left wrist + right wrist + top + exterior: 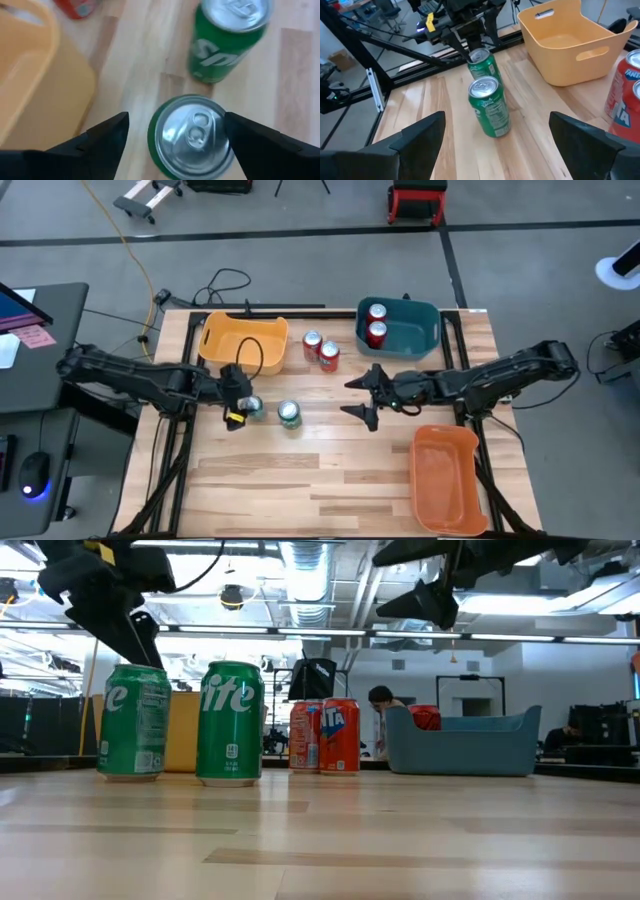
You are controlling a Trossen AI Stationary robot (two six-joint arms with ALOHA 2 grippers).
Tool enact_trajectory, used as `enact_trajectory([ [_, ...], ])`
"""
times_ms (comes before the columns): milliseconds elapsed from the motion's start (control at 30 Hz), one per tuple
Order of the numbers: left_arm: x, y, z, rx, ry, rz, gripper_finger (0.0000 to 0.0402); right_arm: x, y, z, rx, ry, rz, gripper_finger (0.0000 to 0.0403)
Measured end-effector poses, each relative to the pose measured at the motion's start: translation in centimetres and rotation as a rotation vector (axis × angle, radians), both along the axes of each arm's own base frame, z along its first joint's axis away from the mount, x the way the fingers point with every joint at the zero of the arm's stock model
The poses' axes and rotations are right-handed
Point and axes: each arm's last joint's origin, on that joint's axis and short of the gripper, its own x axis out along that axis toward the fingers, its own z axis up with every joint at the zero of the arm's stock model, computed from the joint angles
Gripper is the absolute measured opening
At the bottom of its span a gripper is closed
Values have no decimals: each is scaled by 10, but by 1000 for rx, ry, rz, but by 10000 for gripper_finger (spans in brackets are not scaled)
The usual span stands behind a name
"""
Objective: Sort soda cans
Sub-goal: Put the left green soda can into the yellow bin
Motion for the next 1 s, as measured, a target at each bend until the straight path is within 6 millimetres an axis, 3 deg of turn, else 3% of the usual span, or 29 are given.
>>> enact_trajectory([
  [233,7,-2,-17,40,138,-70,326,2,-2,-1,-3,-1,-4,376],
  [633,0,8,-9,73,101,36,325,2,-3,-1,-12,3,-6,376],
  [733,0,10,-8,68,64,155,325,2,-3,-1,-12,3,-6,376],
  [900,2,14,-10,8,-83,553,325,2,-3,-1,-12,3,-6,376],
  [1000,4,17,-21,-56,-153,733,325,2,-3,-1,-12,1,-6,376],
])
